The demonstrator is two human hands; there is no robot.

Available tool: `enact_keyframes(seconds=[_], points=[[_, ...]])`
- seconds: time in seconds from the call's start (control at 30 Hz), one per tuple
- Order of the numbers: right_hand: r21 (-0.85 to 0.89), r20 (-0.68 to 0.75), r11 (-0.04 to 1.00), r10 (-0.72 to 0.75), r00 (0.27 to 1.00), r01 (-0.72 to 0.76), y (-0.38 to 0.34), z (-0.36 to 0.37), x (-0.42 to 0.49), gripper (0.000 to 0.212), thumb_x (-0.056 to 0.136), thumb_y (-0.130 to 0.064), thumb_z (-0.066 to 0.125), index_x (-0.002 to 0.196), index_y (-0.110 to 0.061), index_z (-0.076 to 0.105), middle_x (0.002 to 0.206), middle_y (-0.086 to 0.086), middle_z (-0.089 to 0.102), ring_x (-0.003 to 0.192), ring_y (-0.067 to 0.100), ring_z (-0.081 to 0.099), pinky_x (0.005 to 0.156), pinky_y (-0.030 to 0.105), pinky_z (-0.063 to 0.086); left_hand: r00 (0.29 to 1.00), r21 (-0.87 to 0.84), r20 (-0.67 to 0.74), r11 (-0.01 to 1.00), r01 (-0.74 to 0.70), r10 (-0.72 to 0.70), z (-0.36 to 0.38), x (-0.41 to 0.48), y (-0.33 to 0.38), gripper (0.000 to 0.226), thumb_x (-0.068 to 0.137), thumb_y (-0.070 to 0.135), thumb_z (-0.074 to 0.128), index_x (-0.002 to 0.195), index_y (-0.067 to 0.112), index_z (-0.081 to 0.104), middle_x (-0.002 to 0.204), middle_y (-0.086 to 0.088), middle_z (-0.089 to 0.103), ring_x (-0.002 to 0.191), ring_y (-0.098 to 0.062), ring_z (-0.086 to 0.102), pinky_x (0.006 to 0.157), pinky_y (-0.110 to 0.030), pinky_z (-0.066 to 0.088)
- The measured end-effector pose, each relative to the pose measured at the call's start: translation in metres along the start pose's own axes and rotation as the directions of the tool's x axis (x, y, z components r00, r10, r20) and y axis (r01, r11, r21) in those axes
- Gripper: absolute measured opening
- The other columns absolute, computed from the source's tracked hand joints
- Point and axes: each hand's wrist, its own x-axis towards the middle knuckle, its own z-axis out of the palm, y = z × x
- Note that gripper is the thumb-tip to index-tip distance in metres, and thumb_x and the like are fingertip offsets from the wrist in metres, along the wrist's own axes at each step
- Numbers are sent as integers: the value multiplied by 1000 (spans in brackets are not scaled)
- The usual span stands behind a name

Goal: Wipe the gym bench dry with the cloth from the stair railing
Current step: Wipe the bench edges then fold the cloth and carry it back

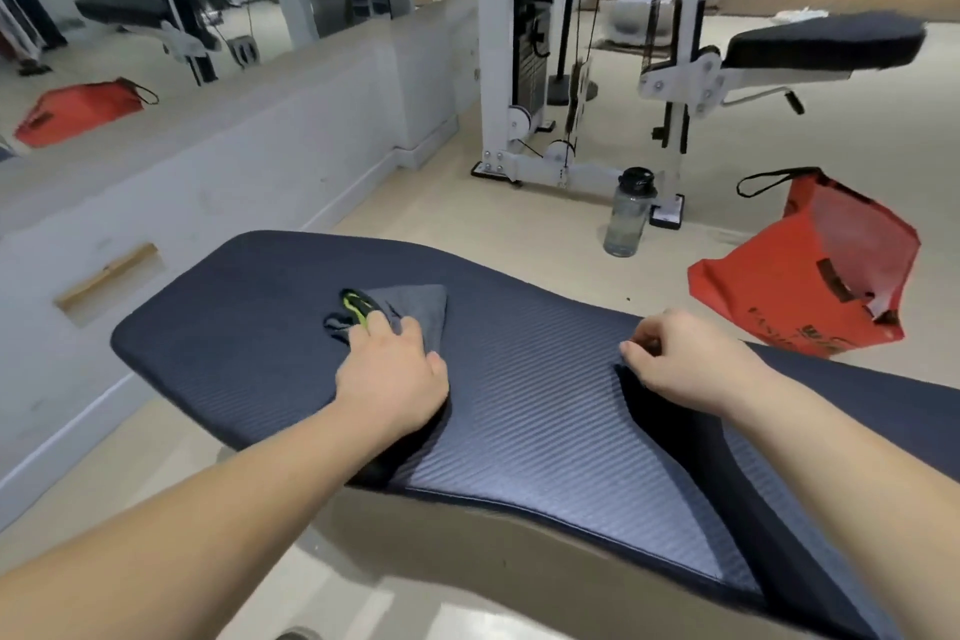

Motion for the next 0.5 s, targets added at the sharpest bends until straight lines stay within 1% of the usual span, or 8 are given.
enact_keyframes(seconds=[0.07,0.13,0.2,0.27,0.33,0.4,0.47,0.5], points=[[-9,-29,999,43,999,-43,25,-12,-6,24,95,-44,57,92,-25,72,89,-4,72,86,22,67,77,42,60,998,12,19,998,-66,66,2,10,35,50,103,39,36,143,9,40,138,-22,35,128,-43,35,101,-50,42],[10,-56,998,60,997,-59,46,-19,-12,25,96,-42,58,92,-23,73,84,-4,71,83,22,67,76,43,60,994,3,30,995,-101,101,6,24,71,51,103,39,37,146,10,38,139,-20,32,129,-42,34,96,-51,45],[31,-58,998,58,997,-56,62,-23,-19,24,96,-42,57,90,-24,72,80,-6,69,80,20,66,75,43,59,990,1,24,990,-142,142,14,31,111,52,104,38,38,148,11,37,140,-19,32,129,-40,34,92,-52,48],[48,-56,997,55,997,-52,74,-26,-29,21,96,-42,56,90,-27,70,82,-9,68,81,18,65,76,42,58,971,21,-5,971,-239,239,24,20,154,52,104,37,37,150,12,35,140,-18,32,128,-39,34,90,-50,49],[51,-88,997,59,994,-54,86,-30,-39,19,96,-40,56,93,-28,70,86,-9,67,84,20,64,78,41,58,922,13,-22,922,-387,387,34,-10,196,52,103,38,38,150,16,35,140,-16,34,126,-37,34,88,-48,49],[74,-118,995,81,990,-73,98,-34,-51,17,95,-36,57,95,-27,71,88,-7,69,86,21,65,78,41,58,838,-22,-12,838,-546,545,42,-53,228,54,101,42,41,150,20,36,138,-14,34,125,-35,34,87,-48,50],[91,-79,988,130,988,-122,109,-37,-63,15,95,-31,58,97,-26,72,89,-5,70,88,22,66,79,39,57,734,-62,40,735,-675,678,44,-88,245,55,99,47,43,149,26,39,135,-11,35,126,-35,34,91,-50,52],[86,-41,985,157,987,-153,111,-39,-68,15,95,-29,57,98,-24,71,91,-3,69,90,23,65,80,37,56,699,-101,75,702,-705,712,42,-96,246,54,98,51,44,147,30,42,137,-10,36,128,-34,34,96,-51,50]])
